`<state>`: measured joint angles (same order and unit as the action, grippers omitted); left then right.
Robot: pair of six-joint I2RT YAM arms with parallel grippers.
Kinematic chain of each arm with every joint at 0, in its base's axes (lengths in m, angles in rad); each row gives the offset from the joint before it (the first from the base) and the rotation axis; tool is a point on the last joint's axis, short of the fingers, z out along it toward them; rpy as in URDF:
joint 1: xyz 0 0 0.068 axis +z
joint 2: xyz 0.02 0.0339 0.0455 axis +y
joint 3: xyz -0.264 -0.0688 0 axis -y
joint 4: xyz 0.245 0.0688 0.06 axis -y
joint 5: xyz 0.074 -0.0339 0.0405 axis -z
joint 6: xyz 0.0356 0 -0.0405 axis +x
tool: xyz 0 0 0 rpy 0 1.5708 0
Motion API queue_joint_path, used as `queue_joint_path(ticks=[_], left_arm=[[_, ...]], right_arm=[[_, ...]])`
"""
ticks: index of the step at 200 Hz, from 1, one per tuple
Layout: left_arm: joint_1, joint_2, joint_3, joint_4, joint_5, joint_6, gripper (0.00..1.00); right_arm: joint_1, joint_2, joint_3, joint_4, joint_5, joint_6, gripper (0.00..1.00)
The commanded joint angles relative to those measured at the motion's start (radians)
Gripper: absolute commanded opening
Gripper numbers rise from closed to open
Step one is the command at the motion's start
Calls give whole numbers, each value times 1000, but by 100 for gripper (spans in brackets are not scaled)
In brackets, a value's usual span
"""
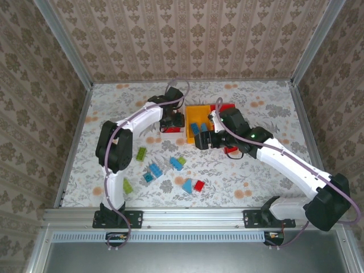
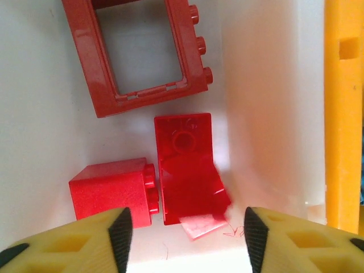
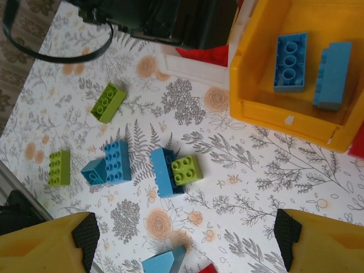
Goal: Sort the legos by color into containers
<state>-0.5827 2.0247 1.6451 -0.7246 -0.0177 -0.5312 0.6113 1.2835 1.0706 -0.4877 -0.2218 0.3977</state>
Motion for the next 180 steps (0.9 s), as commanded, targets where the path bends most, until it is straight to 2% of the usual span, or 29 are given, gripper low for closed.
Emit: queue_joint_path(ticks=[1, 29, 52, 74, 108, 143, 180], left_arm=[[-10, -134, -35, -43, -10, -24, 61], [-14, -327, -141, -104, -107, -92, 64], [7, -533, -268, -204, -200, -182, 67], [38, -760, -415, -308, -254, -280, 67], [41, -1072, -580, -484, -307, -420, 67], [46, -1220, -634, -600, -336, -442, 67], [48, -1299, -600, -680, -396, -430, 67]], right_arm=[[44, 34, 6, 29, -36, -77, 84], [169, 100, 16, 77, -62, -188, 84], [318, 230, 65, 116, -61, -260, 84], [446, 342, 129, 174, -40, -287, 86], [592, 525, 262, 234, 19, -301, 87], [668, 705, 357, 314, 138, -252, 89], [682, 858, 477, 325, 243, -168, 91]])
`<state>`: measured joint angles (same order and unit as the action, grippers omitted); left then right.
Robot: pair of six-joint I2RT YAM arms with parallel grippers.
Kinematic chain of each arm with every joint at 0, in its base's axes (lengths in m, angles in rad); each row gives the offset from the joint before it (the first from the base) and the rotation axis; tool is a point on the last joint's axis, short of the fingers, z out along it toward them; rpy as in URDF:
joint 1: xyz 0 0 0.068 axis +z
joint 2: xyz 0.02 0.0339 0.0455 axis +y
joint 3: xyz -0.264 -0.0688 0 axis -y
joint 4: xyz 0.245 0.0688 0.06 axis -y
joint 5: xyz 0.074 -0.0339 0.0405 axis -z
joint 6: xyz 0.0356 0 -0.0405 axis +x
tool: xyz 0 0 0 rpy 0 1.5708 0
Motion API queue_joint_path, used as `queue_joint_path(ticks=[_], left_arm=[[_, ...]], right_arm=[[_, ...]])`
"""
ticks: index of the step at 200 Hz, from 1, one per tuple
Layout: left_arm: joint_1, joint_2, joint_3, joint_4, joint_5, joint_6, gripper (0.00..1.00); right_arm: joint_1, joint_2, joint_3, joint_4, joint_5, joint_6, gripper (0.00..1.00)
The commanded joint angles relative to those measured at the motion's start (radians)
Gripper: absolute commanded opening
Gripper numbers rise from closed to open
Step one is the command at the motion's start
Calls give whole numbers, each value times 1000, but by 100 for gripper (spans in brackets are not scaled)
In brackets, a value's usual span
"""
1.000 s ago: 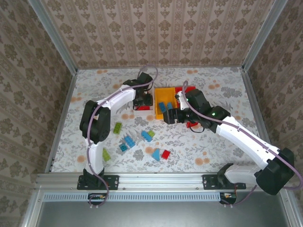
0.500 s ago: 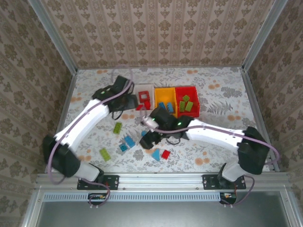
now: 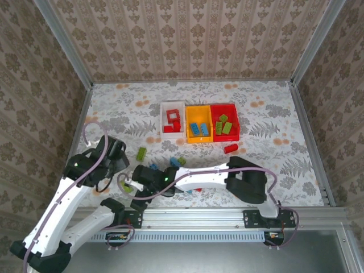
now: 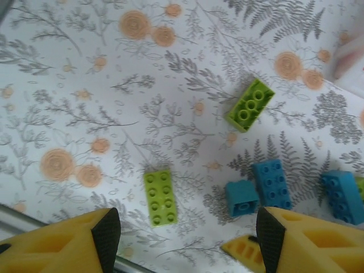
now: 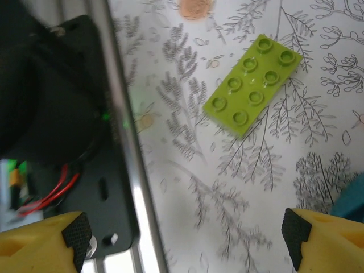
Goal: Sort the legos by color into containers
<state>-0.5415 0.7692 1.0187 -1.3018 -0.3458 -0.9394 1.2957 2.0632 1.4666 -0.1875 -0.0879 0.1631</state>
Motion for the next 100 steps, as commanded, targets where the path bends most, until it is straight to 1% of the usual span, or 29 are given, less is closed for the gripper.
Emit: queue_joint_path(ticks=[1, 44, 68, 86, 100], left_arm=[[7, -47, 26, -105, -69, -21, 67], [9, -133, 20, -161, -85, -12, 67], [9, -148, 27, -173, -82, 9, 67], [11, -151, 34, -178, -78, 27, 67], [11, -151, 42, -182, -79, 41, 67]], right_arm=[[-3, 85, 86, 24, 111, 70, 91], [-3, 232, 223, -28, 210, 125, 91], [-2, 304, 304, -53, 219, 134, 89], [-1, 364, 385, -102, 232, 153, 85], [-1, 400, 438, -134, 246, 160, 79]])
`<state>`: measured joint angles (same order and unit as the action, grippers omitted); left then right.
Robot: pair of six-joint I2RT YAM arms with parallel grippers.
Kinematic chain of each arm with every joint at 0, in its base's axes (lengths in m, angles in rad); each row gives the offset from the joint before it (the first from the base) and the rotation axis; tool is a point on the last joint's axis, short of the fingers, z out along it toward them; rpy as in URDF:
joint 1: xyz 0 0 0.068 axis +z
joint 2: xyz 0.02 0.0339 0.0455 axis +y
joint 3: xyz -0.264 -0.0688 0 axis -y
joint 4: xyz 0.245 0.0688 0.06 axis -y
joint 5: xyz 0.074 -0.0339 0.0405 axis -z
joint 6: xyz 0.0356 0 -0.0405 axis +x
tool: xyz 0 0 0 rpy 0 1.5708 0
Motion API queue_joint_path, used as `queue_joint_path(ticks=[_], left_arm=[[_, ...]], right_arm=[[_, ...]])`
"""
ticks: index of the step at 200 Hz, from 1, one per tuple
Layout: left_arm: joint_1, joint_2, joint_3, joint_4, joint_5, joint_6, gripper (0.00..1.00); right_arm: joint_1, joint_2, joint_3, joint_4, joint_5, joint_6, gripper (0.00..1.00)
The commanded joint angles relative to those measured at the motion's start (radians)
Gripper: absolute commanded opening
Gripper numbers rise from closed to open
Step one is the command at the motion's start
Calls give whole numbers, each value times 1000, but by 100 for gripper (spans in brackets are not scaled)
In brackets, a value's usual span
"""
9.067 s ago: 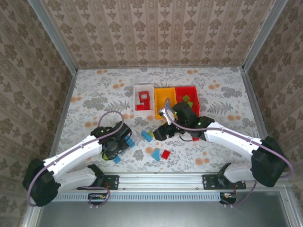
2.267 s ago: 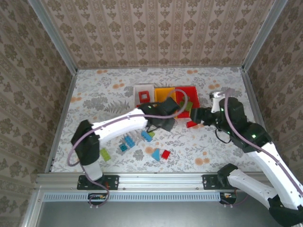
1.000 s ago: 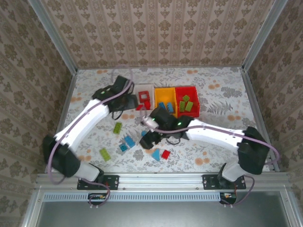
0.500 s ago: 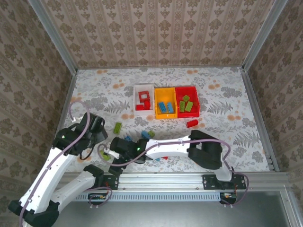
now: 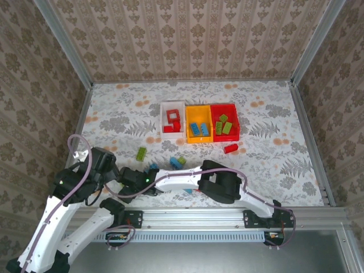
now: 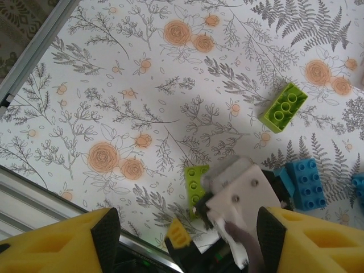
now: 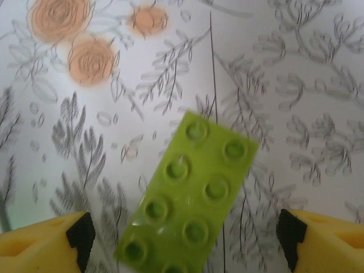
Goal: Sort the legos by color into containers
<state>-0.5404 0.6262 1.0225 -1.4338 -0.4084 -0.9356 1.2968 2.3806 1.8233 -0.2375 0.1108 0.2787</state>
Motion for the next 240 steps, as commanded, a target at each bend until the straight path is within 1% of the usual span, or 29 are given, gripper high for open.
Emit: queue_joint_path(ticks=[1, 15, 34, 41, 56, 73, 108, 135, 160, 192, 208, 217, 240], left_arm=[[10, -8, 38, -50, -16, 38, 67], [10, -8, 45, -53, -17, 49, 67], [10, -6, 53, -49, -15, 67, 67], [10, -5, 54, -44, -14, 72, 67], [10, -2, 48, -30, -8, 82, 66], [10, -1, 35, -3, 14, 92, 66], [11, 4, 16, 37, 42, 98, 66], [13, 49, 37, 122, 95, 135, 66], [11, 154, 41, 281, 209, 185, 67], [-13, 315, 13, 555, 354, 200, 67], [-58, 434, 32, 670, 398, 218, 67], [-93, 499, 63, 716, 405, 239, 67], [-183, 682, 164, 800, 417, 309, 68]], right_arm=[[-2, 84, 84, -85, 48, 44, 79], [-2, 108, 117, -108, 55, 43, 67], [-3, 112, 122, -125, 62, 32, 44], [-2, 107, 116, -124, 65, 28, 39], [-3, 74, 81, -106, 75, 18, 35], [-4, -7, -13, -40, 97, 4, 32], [-36, -221, -197, 41, 144, 8, 30], [-100, -400, -311, 25, 172, 32, 30], [-207, -576, -453, 8, 188, 67, 29], [-406, -795, -612, -38, 193, 74, 30], [-525, -869, -680, -66, 186, 86, 30], [-604, -894, -706, -83, 163, 103, 30], [-772, -883, -708, -122, 94, 116, 29]])
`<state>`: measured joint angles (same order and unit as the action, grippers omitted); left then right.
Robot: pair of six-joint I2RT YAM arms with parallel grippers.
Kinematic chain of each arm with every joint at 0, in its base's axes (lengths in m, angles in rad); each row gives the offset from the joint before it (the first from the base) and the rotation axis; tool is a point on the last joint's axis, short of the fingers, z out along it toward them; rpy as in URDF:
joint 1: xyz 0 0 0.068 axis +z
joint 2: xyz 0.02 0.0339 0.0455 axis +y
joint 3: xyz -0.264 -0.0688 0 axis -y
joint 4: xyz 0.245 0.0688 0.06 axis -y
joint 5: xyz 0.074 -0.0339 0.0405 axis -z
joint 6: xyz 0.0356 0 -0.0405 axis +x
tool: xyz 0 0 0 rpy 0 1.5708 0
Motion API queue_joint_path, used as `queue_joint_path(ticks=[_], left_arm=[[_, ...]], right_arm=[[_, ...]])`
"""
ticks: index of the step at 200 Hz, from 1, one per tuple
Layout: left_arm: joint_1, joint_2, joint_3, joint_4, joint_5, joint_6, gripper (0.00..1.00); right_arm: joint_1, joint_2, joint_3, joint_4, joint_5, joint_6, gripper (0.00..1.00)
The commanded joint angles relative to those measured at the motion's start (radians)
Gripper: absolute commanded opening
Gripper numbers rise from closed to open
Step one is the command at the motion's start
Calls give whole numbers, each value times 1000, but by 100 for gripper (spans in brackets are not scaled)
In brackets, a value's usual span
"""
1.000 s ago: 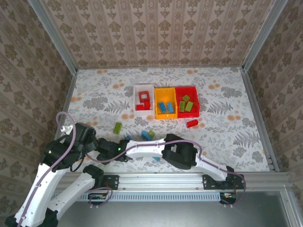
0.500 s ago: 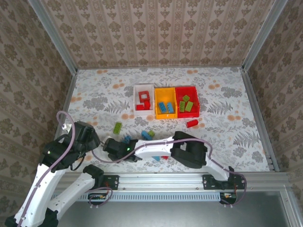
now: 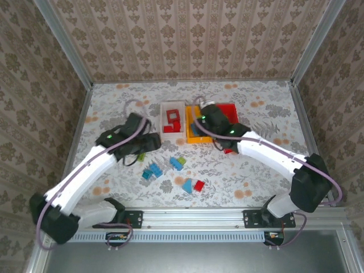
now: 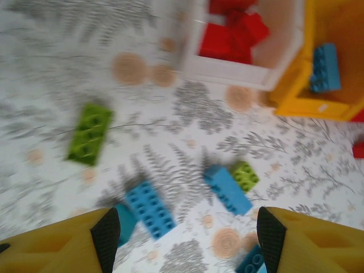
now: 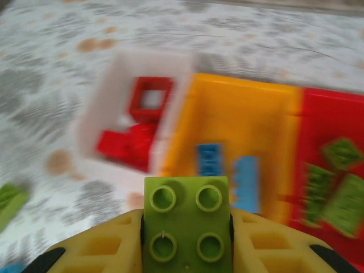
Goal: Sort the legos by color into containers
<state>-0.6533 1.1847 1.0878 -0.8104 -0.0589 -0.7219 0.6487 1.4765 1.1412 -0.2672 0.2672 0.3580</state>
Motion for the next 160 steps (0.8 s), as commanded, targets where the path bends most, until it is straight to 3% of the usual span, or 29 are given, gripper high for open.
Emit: queue_joint_path(ticks=[1, 39, 74, 137, 160], left_arm=[[-74, 132, 103, 179, 67, 100, 68], [-146, 350, 241, 255, 127, 170, 68], [-166, 453, 310, 271, 151, 172, 68], [-172, 437, 253, 210, 104, 146, 69], [-172, 387, 190, 193, 77, 119, 70]], right_arm=[[-130, 25, -25, -95, -64, 36, 29], [-277, 217, 112, -175, -109, 53, 29], [-332, 347, 204, -227, -123, 73, 31], [-334, 370, 203, -237, -132, 83, 60], [-328, 308, 199, -239, -120, 80, 65]])
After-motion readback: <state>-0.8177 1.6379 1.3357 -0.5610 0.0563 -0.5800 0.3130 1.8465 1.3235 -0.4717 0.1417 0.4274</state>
